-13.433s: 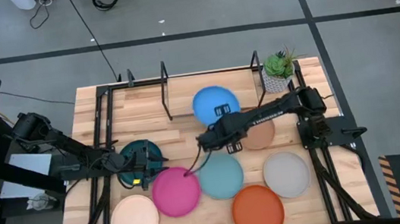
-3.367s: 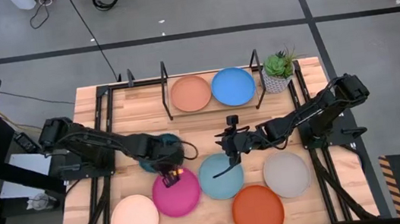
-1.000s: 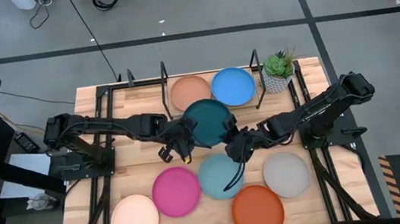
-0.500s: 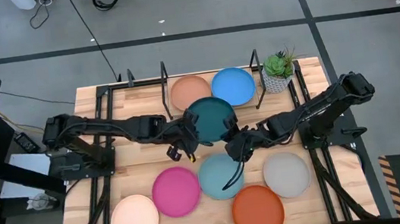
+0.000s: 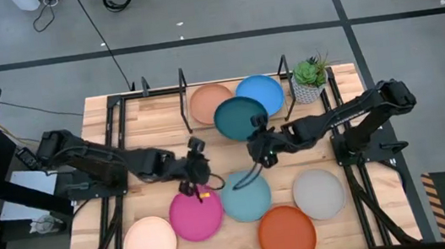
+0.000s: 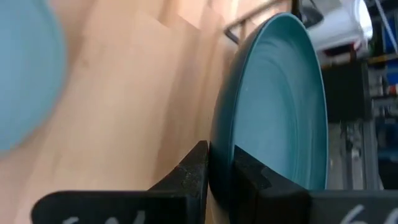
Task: Place and stack plates onto a shelf
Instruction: Stack the green plate on top of the violet plate on the shelf
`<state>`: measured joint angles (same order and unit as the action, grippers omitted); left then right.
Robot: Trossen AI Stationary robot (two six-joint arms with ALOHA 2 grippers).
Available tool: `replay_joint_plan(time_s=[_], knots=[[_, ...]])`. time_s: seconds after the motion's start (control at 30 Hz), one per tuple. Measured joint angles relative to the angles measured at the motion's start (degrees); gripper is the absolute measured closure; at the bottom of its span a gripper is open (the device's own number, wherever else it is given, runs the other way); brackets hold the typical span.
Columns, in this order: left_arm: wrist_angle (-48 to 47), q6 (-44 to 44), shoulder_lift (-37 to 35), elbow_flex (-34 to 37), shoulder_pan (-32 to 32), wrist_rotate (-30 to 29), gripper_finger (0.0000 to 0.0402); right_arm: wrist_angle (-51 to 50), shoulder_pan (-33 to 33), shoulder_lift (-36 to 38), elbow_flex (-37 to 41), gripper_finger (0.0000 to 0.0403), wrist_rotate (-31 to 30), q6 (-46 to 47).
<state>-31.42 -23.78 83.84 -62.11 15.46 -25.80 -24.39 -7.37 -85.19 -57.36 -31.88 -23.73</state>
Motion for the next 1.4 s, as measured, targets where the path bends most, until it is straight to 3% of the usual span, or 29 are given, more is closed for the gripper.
replay_joint_plan(time_s=[0.27,0.53,0.87,1.1,1.4], knots=[[4.6,13.8,-7.5,10.4,5.9,-2.1,0.0276,-0.5,8.0,0.0,0.1,0.0351,0.2,2.1],[4.0,24.6,-10.6,15.5,12.7,-8.8,0.0277,-3.8,14.7,0.0,0.1,0.0351,0.3,4.1],[3.9,31.8,-10.8,15.8,19.6,-13.9,0.0277,-6.5,18.0,0.0,0.2,0.0351,1.6,4.3],[4.1,36.5,-10.8,15.8,20.8,-14.0,0.0277,-6.5,18.5,0.0,0.2,0.0351,2.3,3.4],[4.3,36.4,-10.8,15.8,20.8,-14.0,0.0276,-6.6,20.8,0.0,0.2,0.0342,5.2,3.0]])
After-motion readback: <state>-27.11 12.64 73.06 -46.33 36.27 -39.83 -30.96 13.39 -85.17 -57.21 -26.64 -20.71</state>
